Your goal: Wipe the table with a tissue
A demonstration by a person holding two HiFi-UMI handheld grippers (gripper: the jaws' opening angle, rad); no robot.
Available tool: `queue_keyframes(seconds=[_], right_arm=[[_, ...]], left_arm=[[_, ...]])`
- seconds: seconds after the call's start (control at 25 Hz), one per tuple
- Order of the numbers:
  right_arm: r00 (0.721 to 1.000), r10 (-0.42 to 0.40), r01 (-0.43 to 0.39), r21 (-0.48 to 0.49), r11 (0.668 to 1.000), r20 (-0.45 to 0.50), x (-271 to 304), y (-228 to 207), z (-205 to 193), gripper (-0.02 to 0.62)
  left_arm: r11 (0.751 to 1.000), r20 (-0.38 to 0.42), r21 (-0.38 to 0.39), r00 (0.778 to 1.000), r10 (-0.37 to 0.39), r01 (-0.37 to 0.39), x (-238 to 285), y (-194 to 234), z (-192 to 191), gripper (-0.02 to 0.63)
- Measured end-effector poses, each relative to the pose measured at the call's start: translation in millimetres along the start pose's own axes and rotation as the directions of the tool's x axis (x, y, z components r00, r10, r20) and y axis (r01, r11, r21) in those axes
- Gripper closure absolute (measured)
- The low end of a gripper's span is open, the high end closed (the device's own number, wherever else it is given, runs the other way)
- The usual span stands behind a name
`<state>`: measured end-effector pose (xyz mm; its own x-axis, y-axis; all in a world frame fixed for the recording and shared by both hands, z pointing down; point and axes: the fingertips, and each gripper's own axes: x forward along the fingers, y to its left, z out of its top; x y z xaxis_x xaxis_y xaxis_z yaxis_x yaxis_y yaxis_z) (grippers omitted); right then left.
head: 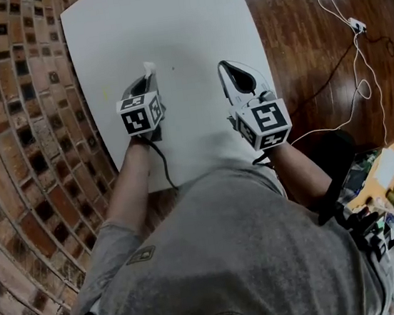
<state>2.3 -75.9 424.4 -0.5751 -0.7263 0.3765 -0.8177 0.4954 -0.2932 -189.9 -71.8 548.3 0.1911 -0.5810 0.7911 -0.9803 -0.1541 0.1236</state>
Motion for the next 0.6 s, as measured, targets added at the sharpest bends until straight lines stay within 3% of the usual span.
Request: queue_keyframes(seconds=[0.12, 0.36, 0.6], right_arm=[[1.0, -0.003, 0.003, 0.006, 1.0, -0.007, 2.8, -4.4, -2.1, 0.581], [1.0, -0.004, 0.004, 0.012, 1.0, -0.014, 6.1, -10.0, -4.3, 0.581], [1.0, -0.016, 0.017, 0.021, 1.0, -0.013, 3.7, -18.6, -4.1, 0.581]], left_arm=[[1.0, -0.006, -0.007, 1.0, 0.002, -0.002, 7.3, 0.0, 2.4, 0.574], [1.0, -0.093, 0.001, 0.996, 0.009, -0.009, 21.8, 3.3, -14.9, 0.574], [0.999, -0.109, 0.038, 0.994, 0.006, -0.001, 23.9, -5.1, -14.1, 0.574]])
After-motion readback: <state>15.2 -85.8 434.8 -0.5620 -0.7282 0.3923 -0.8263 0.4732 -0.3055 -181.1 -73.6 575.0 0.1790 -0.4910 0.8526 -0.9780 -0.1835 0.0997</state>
